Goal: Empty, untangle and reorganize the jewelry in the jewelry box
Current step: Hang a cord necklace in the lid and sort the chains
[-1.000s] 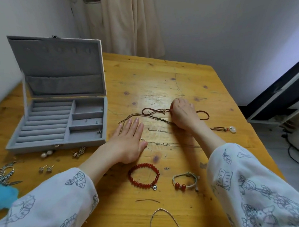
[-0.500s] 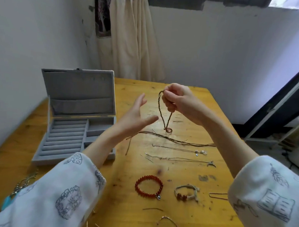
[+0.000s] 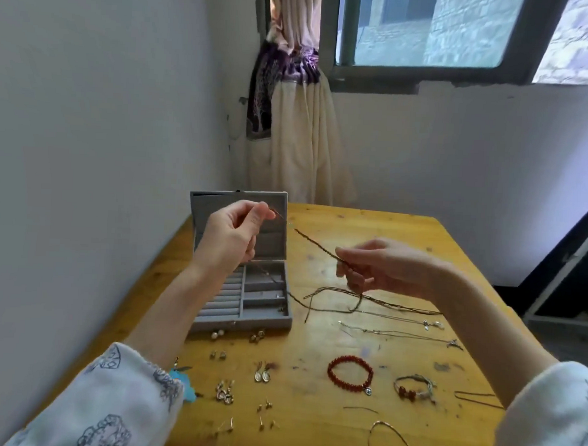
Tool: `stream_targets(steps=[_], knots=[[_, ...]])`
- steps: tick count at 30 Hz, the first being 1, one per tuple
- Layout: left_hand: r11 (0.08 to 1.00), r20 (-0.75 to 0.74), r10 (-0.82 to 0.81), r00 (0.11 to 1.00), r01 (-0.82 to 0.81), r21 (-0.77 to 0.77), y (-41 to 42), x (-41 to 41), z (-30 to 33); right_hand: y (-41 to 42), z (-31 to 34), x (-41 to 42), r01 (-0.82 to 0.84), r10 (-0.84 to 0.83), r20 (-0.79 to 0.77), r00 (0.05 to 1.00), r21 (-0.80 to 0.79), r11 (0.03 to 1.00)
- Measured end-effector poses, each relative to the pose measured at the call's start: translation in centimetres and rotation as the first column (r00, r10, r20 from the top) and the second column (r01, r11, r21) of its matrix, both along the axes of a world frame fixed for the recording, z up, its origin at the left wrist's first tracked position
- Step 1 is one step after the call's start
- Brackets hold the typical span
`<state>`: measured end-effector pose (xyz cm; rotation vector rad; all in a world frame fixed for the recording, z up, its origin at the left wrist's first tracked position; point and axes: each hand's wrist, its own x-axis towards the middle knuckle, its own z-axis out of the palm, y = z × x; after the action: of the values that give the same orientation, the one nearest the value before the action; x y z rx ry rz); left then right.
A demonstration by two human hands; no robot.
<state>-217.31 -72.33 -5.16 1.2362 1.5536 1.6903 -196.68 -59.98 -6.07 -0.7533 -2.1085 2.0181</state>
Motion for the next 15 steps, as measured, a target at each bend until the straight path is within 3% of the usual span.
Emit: stream_targets(steps=[2, 4, 5, 7, 8, 9, 12, 15], knots=[[0.993, -0.034, 0.118, 0.992, -0.117, 0.019, -1.3, -0.8, -0.4, -1.6, -1.1, -0.6, -0.058, 0.048, -0.118, 0.992, -0.087, 0.994], [0.981, -0.253, 0.190, 0.949, -0.194, 0.009, -2.6, -1.3, -1.1, -2.9, -1.6, -1.3, -0.066, -0.050, -0.366, 0.929, -0.300, 0.952], [0.982, -0.433, 0.169, 0.885, -0.189, -0.003, -3.2, -1.5, -1.7, -3.4, -1.6, -1.8, -0.070, -0.156, -0.480, 0.863, -0.420, 0.905], [0.985, -0.782, 0.015, 0.624, -0.143, -0.095, -4.5, -1.2, -2.9, -4.2, -1.2, -2.7, -0.085, -0.379, -0.586, 0.716, -0.612, 0.786], [0.983, -0.863, -0.076, 0.500, -0.105, -0.147, -5.0, -0.9, -3.5, -4.5, -1.0, -3.3, -0.068, -0.445, -0.581, 0.682, -0.656, 0.752], [0.978, -0.887, -0.151, 0.436, -0.062, -0.197, -5.5, -0.5, -3.9, -4.8, -1.0, -3.8, -0.016, -0.458, -0.557, 0.692, -0.647, 0.762], [0.971, -0.859, -0.239, 0.453, 0.086, -0.225, -6.3, 0.3, -3.6, -6.1, -1.6, -5.3, 0.169, -0.356, -0.444, 0.822, -0.408, 0.897], [0.991, -0.864, -0.107, 0.492, 0.128, -0.049, -6.3, 0.5, -2.2, -7.9, -2.5, -5.5, 0.049, -0.143, -0.354, 0.924, -0.262, 0.964]])
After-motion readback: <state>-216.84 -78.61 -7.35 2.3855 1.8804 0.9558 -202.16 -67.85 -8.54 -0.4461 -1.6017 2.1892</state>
